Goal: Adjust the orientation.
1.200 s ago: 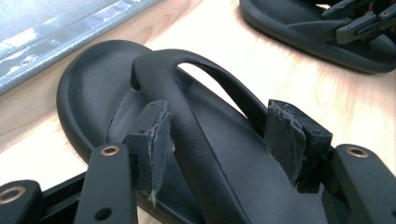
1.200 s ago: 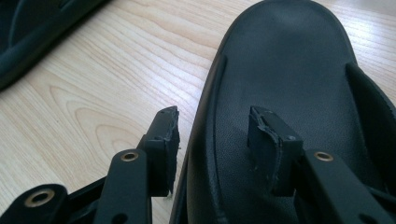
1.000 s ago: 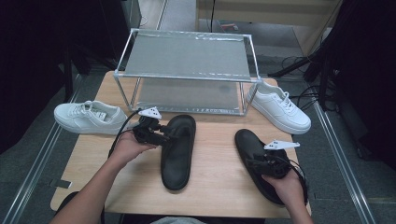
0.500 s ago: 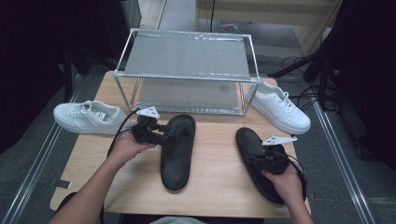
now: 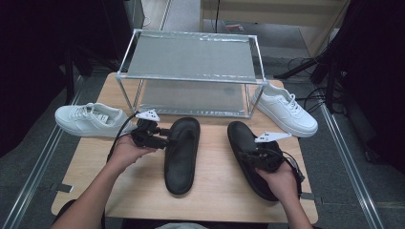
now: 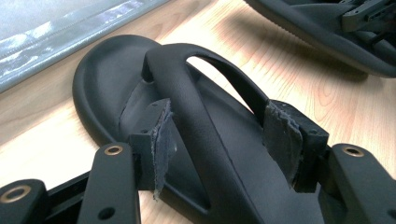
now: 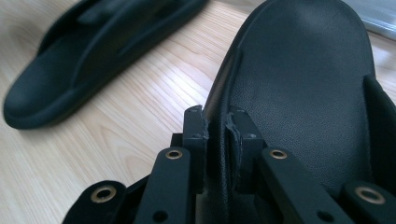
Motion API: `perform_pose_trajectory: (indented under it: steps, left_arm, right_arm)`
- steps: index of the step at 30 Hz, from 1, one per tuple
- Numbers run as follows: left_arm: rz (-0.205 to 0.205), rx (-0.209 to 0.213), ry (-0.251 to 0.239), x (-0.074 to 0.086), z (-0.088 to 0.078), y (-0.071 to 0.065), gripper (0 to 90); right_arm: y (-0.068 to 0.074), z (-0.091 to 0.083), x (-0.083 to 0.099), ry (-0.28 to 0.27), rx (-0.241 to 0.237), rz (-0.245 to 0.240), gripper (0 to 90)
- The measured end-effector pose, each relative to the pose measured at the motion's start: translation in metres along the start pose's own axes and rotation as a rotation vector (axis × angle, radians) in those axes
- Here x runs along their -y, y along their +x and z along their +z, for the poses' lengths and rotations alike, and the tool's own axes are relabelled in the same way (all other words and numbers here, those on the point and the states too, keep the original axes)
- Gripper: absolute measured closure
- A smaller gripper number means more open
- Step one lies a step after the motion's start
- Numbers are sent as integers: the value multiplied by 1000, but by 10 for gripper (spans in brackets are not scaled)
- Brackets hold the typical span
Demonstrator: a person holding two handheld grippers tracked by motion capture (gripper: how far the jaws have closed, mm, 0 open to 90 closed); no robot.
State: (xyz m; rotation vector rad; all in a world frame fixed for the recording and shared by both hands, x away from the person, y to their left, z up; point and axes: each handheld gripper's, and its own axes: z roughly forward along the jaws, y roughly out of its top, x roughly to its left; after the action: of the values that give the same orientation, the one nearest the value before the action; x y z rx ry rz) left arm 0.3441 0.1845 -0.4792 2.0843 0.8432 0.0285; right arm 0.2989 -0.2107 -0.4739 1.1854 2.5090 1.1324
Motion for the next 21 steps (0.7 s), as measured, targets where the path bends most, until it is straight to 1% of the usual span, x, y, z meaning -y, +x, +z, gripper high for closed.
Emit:
perform_pose_trajectory:
  steps: [6, 7, 9, 10, 11, 12, 13, 15, 17, 18, 19, 21]
  left_arm:
    - [-10, -11, -15, 6, -8, 0, 429]
    - [-10, -11, -15, 6, -8, 0, 429]
    - [-13, -21, -11, 9, -11, 1, 429]
    - [-13, -21, -11, 9, -11, 1, 429]
    - [-16, -21, -14, 11, -12, 1, 429]
    - [-16, -21, -14, 11, -12, 1, 429]
    - [-21, -18, -18, 12, -13, 1, 429]
    - [-20, -21, -16, 13, -13, 1, 429]
    - [-20, -23, -10, 14, -13, 1, 428]
    - [-20, -23, -10, 14, -13, 1, 428]
    - [-17, -18, -5, 15, -12, 1, 429]
    - [-15, -19, -3, 15, -12, 1, 428]
  right_arm:
    - [5, 21, -18, 14, -33, -16, 810]
    - [5, 21, -18, 14, -33, -16, 810]
    - [8, 33, -27, 25, -49, -23, 809]
    - [8, 33, -27, 25, -49, -23, 809]
    - [10, 42, -33, 40, -54, -26, 809]
    - [10, 42, -33, 40, -54, -26, 809]
    - [13, 52, -37, 52, -56, -38, 809]
    - [14, 61, -39, 58, -64, -43, 809]
    - [15, 70, -40, 74, -73, -36, 809]
    - [15, 70, -40, 74, -73, -36, 809]
    - [16, 78, -41, 91, -65, -37, 808]
    - [16, 80, -41, 99, -60, -36, 807]
